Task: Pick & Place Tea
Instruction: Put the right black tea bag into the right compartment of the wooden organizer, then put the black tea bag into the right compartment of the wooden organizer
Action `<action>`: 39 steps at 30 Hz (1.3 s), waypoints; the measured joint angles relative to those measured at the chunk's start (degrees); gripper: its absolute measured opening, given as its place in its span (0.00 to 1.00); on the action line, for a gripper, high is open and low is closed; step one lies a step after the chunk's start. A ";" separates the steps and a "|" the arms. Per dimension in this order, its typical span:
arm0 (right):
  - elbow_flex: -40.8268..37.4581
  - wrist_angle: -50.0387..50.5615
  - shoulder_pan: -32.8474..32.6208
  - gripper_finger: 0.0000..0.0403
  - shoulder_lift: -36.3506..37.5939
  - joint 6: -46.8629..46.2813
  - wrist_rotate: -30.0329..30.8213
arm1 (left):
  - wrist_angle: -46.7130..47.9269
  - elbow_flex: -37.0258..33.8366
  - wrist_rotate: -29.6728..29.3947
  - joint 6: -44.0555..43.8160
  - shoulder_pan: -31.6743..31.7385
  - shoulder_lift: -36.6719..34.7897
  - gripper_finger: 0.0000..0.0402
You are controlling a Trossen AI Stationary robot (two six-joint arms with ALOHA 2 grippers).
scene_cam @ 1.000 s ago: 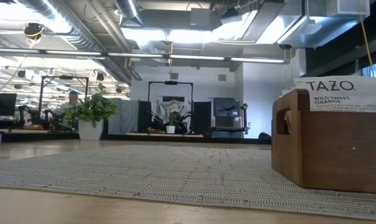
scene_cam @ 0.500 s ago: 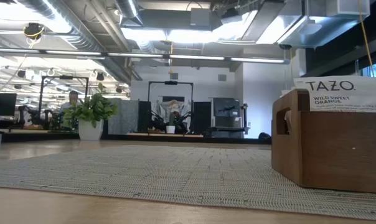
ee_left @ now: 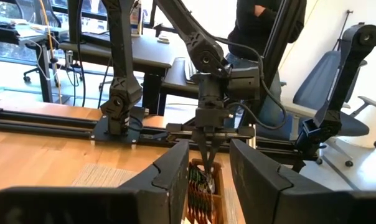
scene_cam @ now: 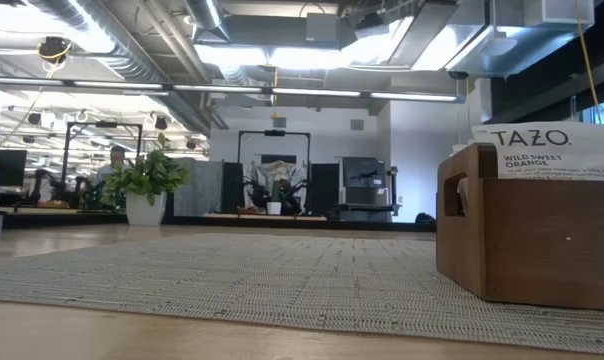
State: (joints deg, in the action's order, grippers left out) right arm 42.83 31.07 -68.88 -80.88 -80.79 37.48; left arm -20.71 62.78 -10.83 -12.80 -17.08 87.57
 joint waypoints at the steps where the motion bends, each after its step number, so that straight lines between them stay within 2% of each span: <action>1: 0.00 -0.03 0.00 0.03 0.00 0.02 -0.63 | 0.00 0.00 0.00 0.00 0.00 0.00 0.28; 6: 0.00 -0.05 0.02 0.03 -0.02 0.02 -4.67 | 0.02 0.00 -0.01 0.00 0.00 0.00 0.28; 16: 0.00 0.19 0.02 0.05 -0.02 0.13 -4.24 | 0.86 0.00 0.00 0.00 0.00 0.00 0.28; 27: 1.02 0.73 0.07 0.28 0.08 -0.09 -3.14 | 5.27 -0.02 0.53 -0.45 0.00 -0.10 0.28; 30: 3.18 1.66 0.13 0.31 1.68 -0.13 0.13 | 11.45 -0.02 3.01 -4.07 0.51 -1.71 0.29; 33: 6.62 3.61 1.09 0.31 4.33 0.07 2.76 | 23.05 -0.02 5.04 -11.11 0.89 -5.11 0.29; 36: 10.00 4.70 3.39 0.32 6.97 1.78 3.87 | 38.98 -0.02 8.66 -21.09 0.25 -8.19 0.28; 39: 12.65 3.89 6.97 0.32 8.20 8.84 2.77 | 55.05 -0.02 12.36 -33.03 -2.44 -9.94 0.28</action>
State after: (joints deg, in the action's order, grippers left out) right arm 55.48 34.97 -61.92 -72.68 -71.95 40.24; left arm 34.34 62.76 1.53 -45.83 -19.52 77.63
